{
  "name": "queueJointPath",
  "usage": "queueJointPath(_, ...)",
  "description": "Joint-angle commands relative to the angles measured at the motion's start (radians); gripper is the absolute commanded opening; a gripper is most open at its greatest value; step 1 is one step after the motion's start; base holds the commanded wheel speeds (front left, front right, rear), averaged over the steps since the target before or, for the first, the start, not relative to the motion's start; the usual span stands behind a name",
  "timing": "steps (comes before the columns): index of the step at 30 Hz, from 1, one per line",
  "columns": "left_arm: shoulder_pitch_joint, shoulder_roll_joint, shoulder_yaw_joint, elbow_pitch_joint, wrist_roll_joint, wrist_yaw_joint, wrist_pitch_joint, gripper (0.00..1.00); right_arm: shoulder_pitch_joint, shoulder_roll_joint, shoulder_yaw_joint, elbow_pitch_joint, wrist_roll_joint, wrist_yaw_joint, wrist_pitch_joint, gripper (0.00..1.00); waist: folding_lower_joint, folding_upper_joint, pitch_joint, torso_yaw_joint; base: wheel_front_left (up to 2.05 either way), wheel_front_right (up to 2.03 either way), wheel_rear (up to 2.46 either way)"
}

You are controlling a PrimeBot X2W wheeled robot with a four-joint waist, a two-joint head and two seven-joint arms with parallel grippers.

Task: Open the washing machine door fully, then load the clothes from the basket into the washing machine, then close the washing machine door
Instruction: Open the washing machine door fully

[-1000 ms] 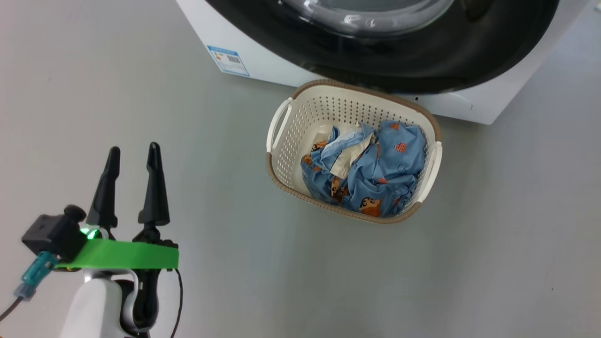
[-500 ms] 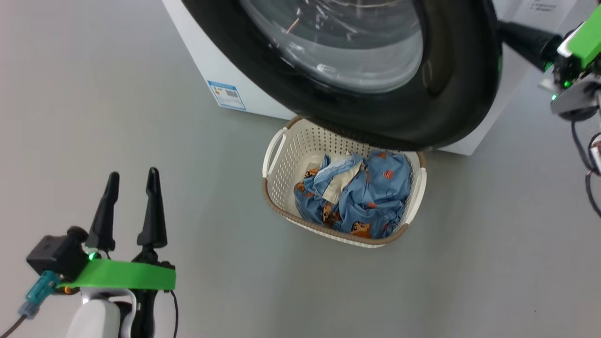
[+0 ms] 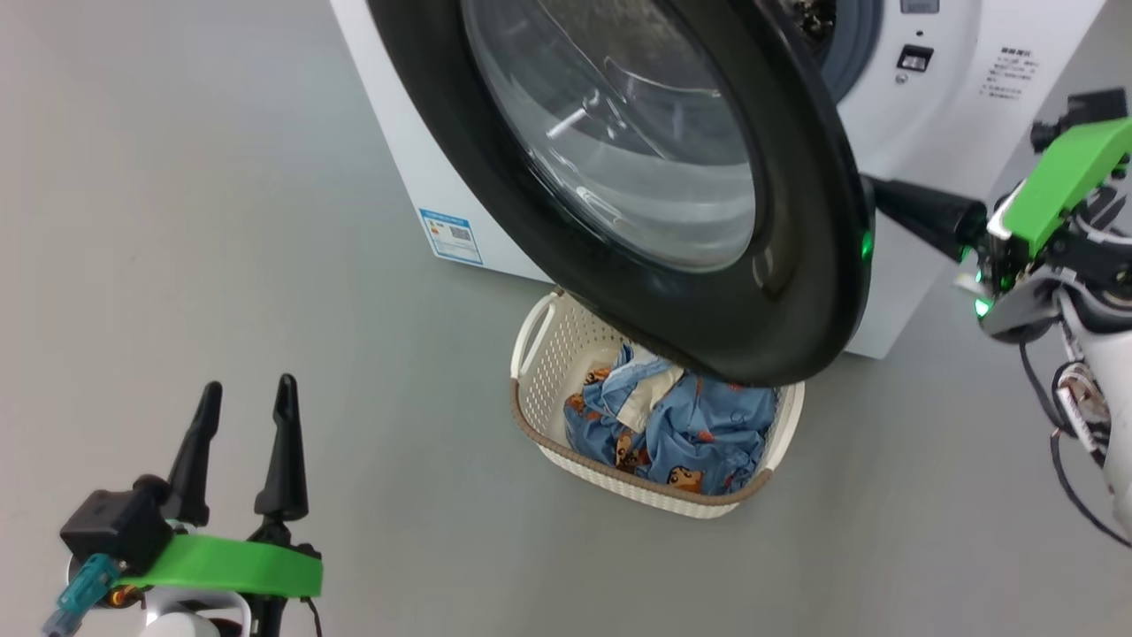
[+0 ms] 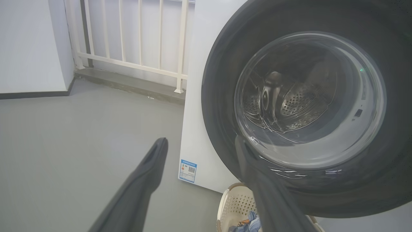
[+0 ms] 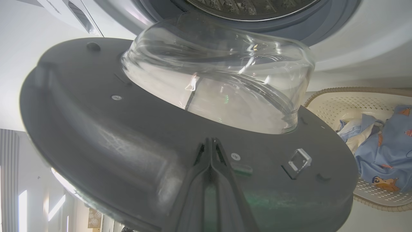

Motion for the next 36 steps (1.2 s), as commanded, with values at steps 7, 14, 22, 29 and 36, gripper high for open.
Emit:
queueJointPath(7, 0.017, 0.037, 0.040, -0.006, 0.020, -0.003, -0.006, 1.00, 0.098, 0.034, 0.002, -0.079, 0.037, 0.005, 0.030, 0.00, 0.0002, 0.0000, -0.063, 0.054, 0.00, 0.00, 0.00)
queueJointPath(14, 0.033, 0.039, 0.038, 0.003, 0.029, -0.001, -0.006, 1.00, 0.164, 0.052, 0.004, -0.117, 0.057, 0.005, 0.047, 0.00, 0.0002, 0.0000, -0.095, 0.096, 0.00, 0.00, 0.00)
queueJointPath(22, 0.050, 0.048, 0.032, 0.005, 0.032, 0.007, -0.001, 1.00, 0.237, 0.064, 0.008, -0.164, 0.083, 0.005, 0.079, 0.00, 0.0002, 0.0000, -0.128, 0.148, 0.00, 0.00, 0.00)
queueJointPath(29, 0.063, 0.056, 0.035, -0.010, 0.026, 0.021, 0.006, 1.00, 0.265, 0.093, 0.025, -0.190, 0.102, 0.005, 0.107, 0.00, 0.0002, 0.0000, -0.141, 0.179, 0.00, 0.00, 0.00)
queueJointPath(36, 0.073, 0.059, 0.044, -0.029, 0.018, 0.034, 0.004, 1.00, 0.246, 0.124, 0.046, -0.184, 0.104, 0.005, 0.120, 0.00, 0.0002, 0.0000, -0.134, 0.185, 0.00, 0.00, 0.00)
